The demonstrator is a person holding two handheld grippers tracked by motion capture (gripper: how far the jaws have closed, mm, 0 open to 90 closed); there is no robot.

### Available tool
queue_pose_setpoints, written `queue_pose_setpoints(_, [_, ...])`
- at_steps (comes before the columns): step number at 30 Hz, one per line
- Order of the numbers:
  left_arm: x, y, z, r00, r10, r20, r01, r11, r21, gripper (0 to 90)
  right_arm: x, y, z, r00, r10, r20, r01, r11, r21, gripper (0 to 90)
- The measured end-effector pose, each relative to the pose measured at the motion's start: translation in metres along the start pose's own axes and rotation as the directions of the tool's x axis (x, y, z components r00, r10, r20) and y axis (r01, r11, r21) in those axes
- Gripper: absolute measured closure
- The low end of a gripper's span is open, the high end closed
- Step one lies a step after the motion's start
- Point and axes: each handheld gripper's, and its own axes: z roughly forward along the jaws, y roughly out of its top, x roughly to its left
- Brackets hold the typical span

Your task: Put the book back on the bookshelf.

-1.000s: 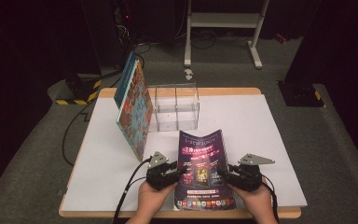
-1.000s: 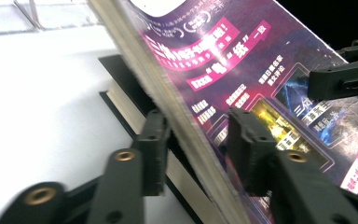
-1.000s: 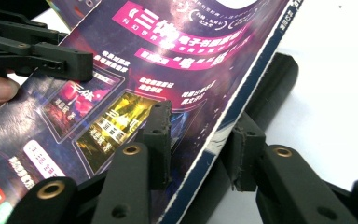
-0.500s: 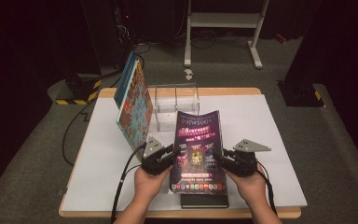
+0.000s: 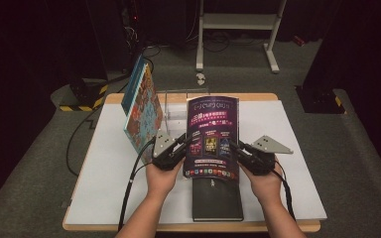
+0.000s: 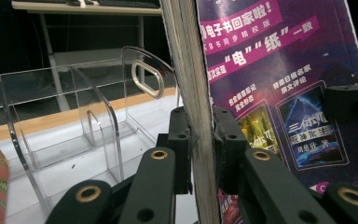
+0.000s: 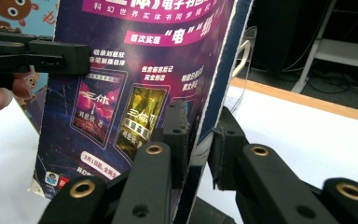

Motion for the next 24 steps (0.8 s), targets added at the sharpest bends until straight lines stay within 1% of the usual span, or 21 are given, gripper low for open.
queue_pose_setpoints(3, [-0.003, -0.004, -0.006, 0.9999, 0.016, 0.004, -0.016, 0.9998, -0.009, 79.1, 0.004, -0.008, -0.006, 0.9999, -0.01, -0.004, 0.01, 1.0, -0.015, 77.8])
queue_pose_setpoints(6, [-0.007, -0.006, -0.012, 0.9994, 0.034, 0.009, -0.034, 0.9991, -0.026, 79.2, 0.011, -0.014, -0.013, 0.9995, -0.031, 0.011, 0.031, 0.999, -0.04, 77.7])
queue_pose_setpoints(7, [-0.008, -0.006, -0.013, 0.9991, 0.041, 0.01, -0.041, 0.9988, -0.025, 79.3, 0.013, -0.015, -0.015, 0.9994, -0.032, 0.011, 0.033, 0.998, -0.045, 77.5])
queue_pose_setpoints(9, [-0.011, -0.007, -0.017, 0.9988, 0.046, 0.015, -0.045, 0.9987, -0.025, 79.2, 0.015, -0.017, -0.019, 0.9995, -0.03, 0.006, 0.031, 0.998, -0.048, 77.2])
queue_pose_setpoints(12, [-0.015, -0.011, -0.025, 0.9978, 0.064, 0.017, -0.064, 0.9974, -0.035, 79.1, 0.019, -0.021, -0.026, 0.9992, -0.039, -0.001, 0.039, 0.998, -0.046, 76.8])
queue_pose_setpoints(15, [-0.018, -0.016, -0.034, 0.9977, 0.064, 0.021, -0.063, 0.9969, -0.048, 79.1, 0.025, -0.025, -0.031, 0.9988, -0.047, -0.014, 0.047, 0.998, -0.05, 76.7])
queue_pose_setpoints(18, [-0.018, -0.019, -0.039, 0.9971, 0.072, 0.024, -0.071, 0.9965, -0.044, 79.1, 0.03, -0.027, -0.036, 0.9981, -0.057, -0.024, 0.055, 0.997, -0.049, 76.4])
queue_pose_setpoints(20, [-0.017, -0.018, -0.038, 0.997, 0.072, 0.03, -0.071, 0.9969, -0.035, 79.2, 0.032, -0.027, -0.037, 0.9979, -0.058, -0.028, 0.056, 0.998, -0.042, 76.4])
queue_pose_setpoints(22, [-0.013, -0.014, -0.031, 0.9972, 0.072, 0.023, -0.071, 0.9971, -0.026, 79.2, 0.03, -0.024, -0.035, 0.9976, -0.064, -0.026, 0.064, 0.998, -0.031, 76.2])
queue_pose_setpoints(24, [-0.01, -0.008, -0.021, 0.9971, 0.075, 0.012, -0.075, 0.9966, -0.033, 79.2, 0.026, -0.019, -0.029, 0.9978, -0.065, -0.009, 0.065, 0.997, -0.03, 76.6])
